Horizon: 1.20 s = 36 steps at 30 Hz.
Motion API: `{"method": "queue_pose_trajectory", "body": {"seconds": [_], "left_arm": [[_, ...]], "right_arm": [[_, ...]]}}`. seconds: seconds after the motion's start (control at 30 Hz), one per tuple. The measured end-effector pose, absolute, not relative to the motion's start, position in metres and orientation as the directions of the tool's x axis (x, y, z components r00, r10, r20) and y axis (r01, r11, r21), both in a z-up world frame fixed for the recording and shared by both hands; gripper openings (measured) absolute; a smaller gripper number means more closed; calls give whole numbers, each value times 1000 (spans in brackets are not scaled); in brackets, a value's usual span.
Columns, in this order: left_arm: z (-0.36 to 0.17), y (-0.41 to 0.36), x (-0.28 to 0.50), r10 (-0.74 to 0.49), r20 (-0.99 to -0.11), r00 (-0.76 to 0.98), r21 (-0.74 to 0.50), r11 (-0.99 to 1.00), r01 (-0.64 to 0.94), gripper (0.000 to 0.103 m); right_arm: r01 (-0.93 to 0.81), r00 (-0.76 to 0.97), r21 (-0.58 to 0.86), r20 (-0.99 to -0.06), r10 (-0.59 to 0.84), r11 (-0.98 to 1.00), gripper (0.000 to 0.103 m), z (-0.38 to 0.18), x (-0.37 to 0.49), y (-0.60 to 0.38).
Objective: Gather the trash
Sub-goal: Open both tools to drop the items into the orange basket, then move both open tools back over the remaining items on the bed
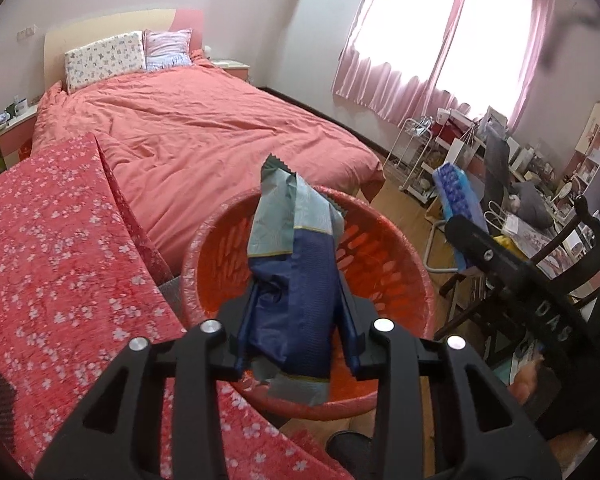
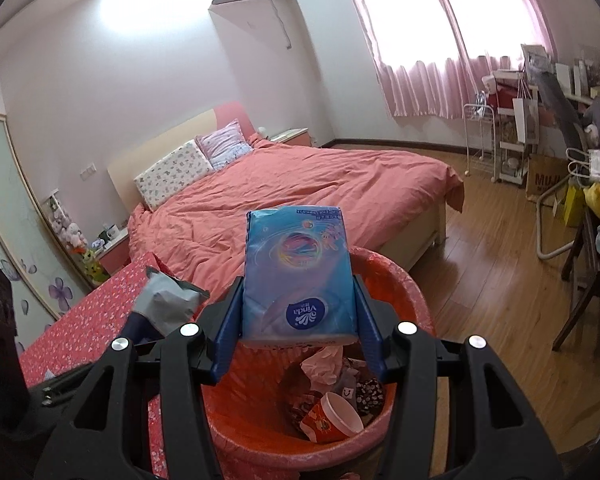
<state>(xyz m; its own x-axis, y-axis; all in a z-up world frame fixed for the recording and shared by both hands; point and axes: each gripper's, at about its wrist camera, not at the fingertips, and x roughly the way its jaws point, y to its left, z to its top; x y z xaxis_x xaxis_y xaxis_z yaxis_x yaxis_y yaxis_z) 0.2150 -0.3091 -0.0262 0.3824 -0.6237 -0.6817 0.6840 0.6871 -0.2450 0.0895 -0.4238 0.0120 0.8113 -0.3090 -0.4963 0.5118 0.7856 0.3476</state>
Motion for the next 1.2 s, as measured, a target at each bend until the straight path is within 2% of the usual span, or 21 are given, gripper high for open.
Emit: {"method": "queue_pose_trajectory", "body": {"seconds": [0.17,0.3,0.37,0.57,0.87,1.1,1.2], "left_arm": [[-37,-307,225,-600,-698,390,-242,711,660,55],[-41,-291,231,-564,-711,419,-219,745,630,62],[-40,-280,231,-536,-712,454,-192,770,608,69],[-30,-235,230,-452,-701,552,-106,831,546,80],[-20,-142,237,-307,-689,657,-29,917,398,84],[-15,-49,243,-185,-680,710,2,967,254,84],[-16,-7,246,-126,-685,717,1,985,175,84]], "right_arm": [[501,813,371,-511,-279,782,57,7,92,-429],[516,800,337,-519,-302,788,64,8,91,-423],[531,786,298,-523,-330,793,67,8,88,-416],[547,758,212,-537,-370,810,67,13,90,-407],[473,771,158,-550,-321,867,67,22,105,-363],[346,791,148,-578,-203,926,67,21,132,-307],[274,789,163,-602,-124,948,62,18,150,-277]]}}
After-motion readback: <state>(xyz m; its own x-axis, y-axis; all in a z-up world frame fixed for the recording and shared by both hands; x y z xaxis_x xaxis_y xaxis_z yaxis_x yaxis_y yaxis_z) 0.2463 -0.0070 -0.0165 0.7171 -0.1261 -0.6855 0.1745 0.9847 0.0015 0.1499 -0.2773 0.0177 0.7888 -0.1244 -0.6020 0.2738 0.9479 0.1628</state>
